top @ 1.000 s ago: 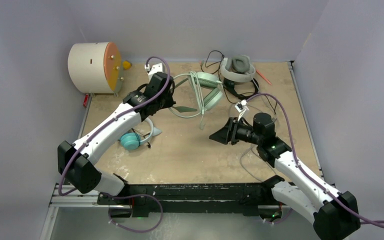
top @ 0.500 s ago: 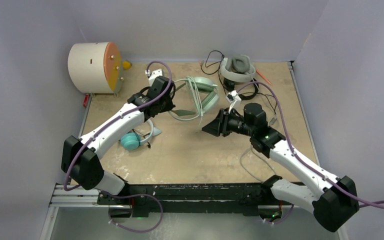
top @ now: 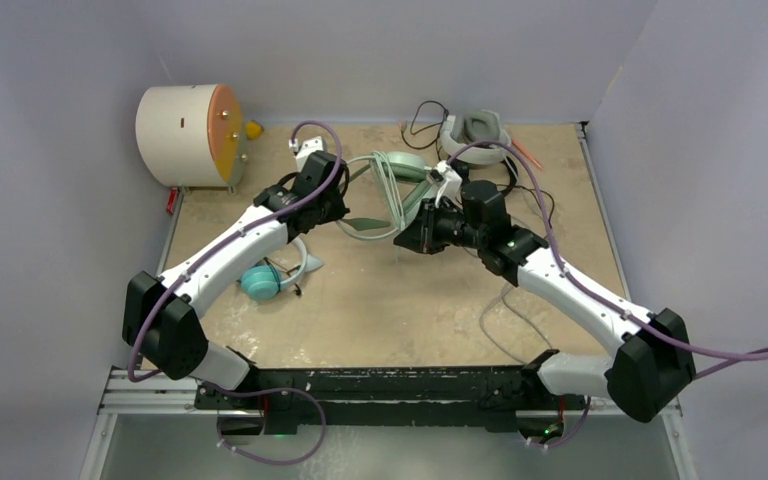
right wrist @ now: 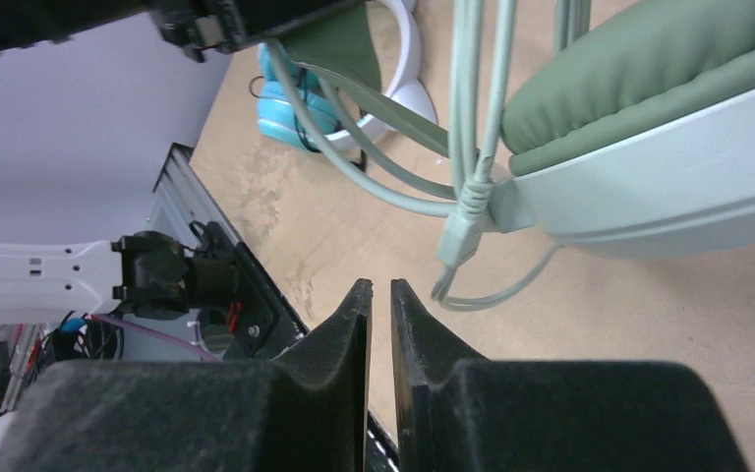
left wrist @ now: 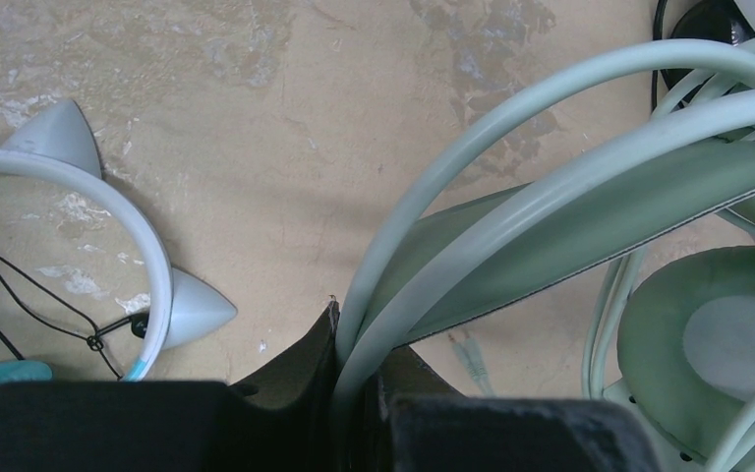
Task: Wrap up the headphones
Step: Wrap the headphones cable around the headphones.
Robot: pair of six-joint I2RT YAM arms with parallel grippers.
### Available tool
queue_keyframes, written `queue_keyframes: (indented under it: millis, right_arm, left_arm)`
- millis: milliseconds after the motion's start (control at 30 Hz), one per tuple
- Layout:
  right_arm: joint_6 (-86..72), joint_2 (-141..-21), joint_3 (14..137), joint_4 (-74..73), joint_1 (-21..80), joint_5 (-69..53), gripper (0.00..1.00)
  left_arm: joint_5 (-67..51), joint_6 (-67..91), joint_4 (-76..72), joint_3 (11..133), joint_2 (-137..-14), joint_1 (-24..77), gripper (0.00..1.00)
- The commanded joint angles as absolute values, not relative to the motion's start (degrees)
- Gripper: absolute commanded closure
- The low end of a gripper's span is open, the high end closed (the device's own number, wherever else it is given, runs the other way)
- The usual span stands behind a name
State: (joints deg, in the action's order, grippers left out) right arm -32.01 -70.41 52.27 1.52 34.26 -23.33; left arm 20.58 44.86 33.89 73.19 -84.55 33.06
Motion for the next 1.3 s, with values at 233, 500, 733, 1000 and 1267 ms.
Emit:
queue_keyframes:
  millis: [233, 500, 733, 1000, 1267]
  right_arm:
    - [-30.3, -73.8, 55.9, -2.9, 34.8, -18.7, 0.70]
    - [-30.3, -73.3, 52.9, 1.6, 34.8, -20.5, 0.76]
    - [-32.3, -67.5, 46.7, 2.6, 34.9, -24.0, 0.60]
    - [-38.7, -62.1, 38.7, 0.3, 34.6, -21.2, 0.59]
    - [-71.4, -58.9, 29.7, 3.2, 32.0, -19.4, 0.56]
  left_arm:
    - [16.3, 47.0, 26.8, 73.2, -83.8, 32.4, 1.00]
    - [12.7, 47.4, 25.9, 72.9, -84.5, 32.2, 1.00]
    - [9.3, 46.4, 25.6, 72.8, -84.8, 29.1, 1.00]
    - [8.1, 45.3, 25.4, 72.6, -83.7, 26.8, 1.00]
    - [7.0, 45.3, 22.6, 71.2, -82.5, 26.5, 1.00]
